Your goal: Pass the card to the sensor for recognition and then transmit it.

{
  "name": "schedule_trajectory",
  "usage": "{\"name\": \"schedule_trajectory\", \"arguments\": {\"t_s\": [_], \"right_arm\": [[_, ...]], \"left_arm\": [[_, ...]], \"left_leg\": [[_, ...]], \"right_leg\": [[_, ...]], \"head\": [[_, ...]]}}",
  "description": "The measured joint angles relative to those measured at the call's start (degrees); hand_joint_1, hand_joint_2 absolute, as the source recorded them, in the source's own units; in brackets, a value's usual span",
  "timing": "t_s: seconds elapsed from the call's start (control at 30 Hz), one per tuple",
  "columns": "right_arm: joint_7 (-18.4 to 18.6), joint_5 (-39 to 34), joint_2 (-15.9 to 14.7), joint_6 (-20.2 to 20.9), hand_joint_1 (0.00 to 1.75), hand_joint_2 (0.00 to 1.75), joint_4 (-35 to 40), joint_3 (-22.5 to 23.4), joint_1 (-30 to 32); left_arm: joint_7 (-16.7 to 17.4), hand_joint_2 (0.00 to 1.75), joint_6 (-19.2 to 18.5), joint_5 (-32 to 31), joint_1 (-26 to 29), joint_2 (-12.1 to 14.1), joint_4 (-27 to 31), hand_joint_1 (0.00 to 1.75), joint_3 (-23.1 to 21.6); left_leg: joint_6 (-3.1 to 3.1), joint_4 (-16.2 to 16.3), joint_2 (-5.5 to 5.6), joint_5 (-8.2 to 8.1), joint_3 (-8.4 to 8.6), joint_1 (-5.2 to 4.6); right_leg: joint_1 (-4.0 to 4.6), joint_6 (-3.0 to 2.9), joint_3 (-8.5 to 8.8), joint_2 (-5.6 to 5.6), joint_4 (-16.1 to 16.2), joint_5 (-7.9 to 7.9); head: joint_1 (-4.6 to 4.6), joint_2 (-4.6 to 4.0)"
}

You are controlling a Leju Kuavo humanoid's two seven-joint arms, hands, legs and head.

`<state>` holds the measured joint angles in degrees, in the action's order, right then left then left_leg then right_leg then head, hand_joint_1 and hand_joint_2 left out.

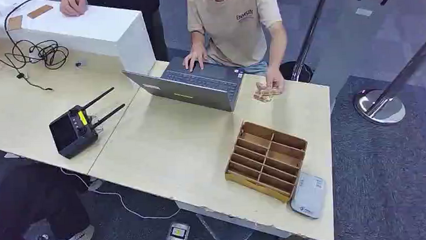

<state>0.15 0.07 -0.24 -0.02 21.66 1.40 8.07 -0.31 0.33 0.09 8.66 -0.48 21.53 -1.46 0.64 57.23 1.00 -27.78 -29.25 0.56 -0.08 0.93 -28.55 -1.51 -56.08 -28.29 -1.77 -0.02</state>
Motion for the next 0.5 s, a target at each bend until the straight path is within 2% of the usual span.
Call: {"name": "schedule_trajectory", "arguments": {"t_s": [0.13, 0.17, 0.37, 0.5], "right_arm": [[0.0, 0.0, 0.0, 0.0, 0.0, 0.0, 0.0, 0.0, 0.0], [0.0, 0.0, 0.0, 0.0, 0.0, 1.75, 0.0, 0.0, 0.0], [0.0, 0.0, 0.0, 0.0, 0.0, 1.75, 0.0, 0.0, 0.0], [0.4, 1.4, 0.0, -0.2, 0.0, 1.75, 0.0, 0.2, -0.8]], "left_arm": [[0.0, 1.75, 0.0, 0.0, 0.0, 0.0, 0.0, 0.0, 0.0], [0.0, 1.75, 0.0, 0.0, 0.0, 0.0, 0.0, 0.0, 0.0], [0.0, 1.75, 0.0, 0.0, 0.0, 0.0, 0.0, 0.0, 0.0], [0.2, 1.75, 1.7, 4.0, -1.0, 0.0, 0.0, 0.0, -1.4]], "left_leg": [[0.0, 0.0, 0.0, 0.0, 0.01, 0.0], [0.0, 0.0, 0.0, 0.0, 0.0, 0.0], [0.0, 0.0, 0.0, 0.0, 0.01, 0.0], [0.0, 0.0, 0.0, 0.01, 0.02, 0.0]], "right_leg": [[0.0, 0.0, 0.0, 0.0, 0.0, 0.0], [0.0, 0.0, 0.0, 0.0, 0.0, 0.0], [0.0, 0.0, 0.0, 0.0, 0.0, 0.0], [0.0, 0.0, 0.02, 0.0, 0.0, 0.0]], "head": [[0.0, 0.0], [0.0, 0.0], [0.0, 0.0], [0.0, 0.0]]}}
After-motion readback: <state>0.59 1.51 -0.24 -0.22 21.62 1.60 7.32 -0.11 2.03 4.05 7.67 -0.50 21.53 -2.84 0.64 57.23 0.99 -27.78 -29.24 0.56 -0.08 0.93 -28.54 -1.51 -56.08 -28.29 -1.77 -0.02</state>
